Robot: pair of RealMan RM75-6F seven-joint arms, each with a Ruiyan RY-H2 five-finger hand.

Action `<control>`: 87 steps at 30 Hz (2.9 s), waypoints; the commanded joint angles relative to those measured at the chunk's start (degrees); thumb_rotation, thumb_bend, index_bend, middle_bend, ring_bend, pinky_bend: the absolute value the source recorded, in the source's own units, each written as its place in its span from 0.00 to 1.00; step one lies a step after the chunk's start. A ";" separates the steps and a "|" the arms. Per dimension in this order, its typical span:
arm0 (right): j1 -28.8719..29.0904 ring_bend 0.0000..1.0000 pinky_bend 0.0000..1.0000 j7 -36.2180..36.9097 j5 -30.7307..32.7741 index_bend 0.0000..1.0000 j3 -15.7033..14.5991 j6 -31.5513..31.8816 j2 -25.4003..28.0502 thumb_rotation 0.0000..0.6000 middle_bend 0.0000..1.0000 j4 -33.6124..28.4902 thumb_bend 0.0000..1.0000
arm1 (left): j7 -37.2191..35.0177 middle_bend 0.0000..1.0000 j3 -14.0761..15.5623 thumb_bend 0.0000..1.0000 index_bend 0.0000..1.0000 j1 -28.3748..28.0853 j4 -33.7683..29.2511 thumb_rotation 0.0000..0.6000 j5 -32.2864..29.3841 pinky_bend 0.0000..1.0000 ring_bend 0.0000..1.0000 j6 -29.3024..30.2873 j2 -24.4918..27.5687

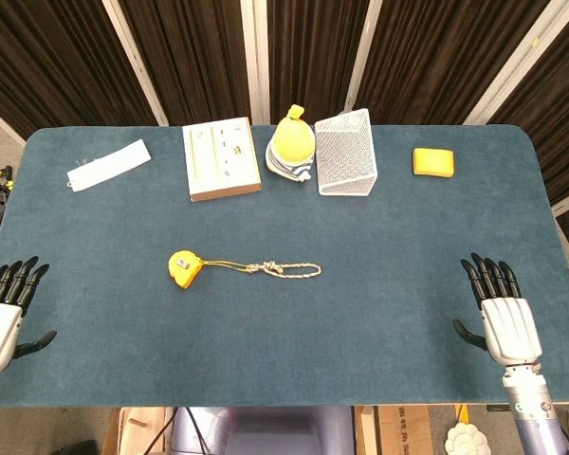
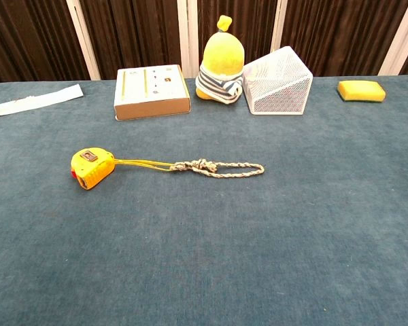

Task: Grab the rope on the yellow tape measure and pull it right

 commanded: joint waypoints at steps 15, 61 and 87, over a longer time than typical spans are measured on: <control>1.31 0.00 0.00 2.81 0.01 0.00 -0.33 -3.13 0.70 1.00 0.00 -1.80 0.24 | -0.39 0.00 -0.17 0.00 0.00 0.14 -0.29 1.00 0.08 0.00 0.00 -0.37 0.15; 26.95 0.00 0.00 -9.05 18.36 0.54 9.80 -26.09 -28.17 1.00 0.14 19.09 0.39 | -4.41 0.00 -0.81 0.00 0.00 -0.34 -0.46 1.00 -0.20 0.00 0.00 -1.89 0.40; 29.32 0.00 0.00 -6.02 18.50 0.55 9.36 -26.44 -34.90 1.00 0.14 25.95 0.41 | -5.69 0.00 -1.04 0.00 0.00 -1.07 -0.87 1.00 -1.36 0.00 0.00 -3.96 0.48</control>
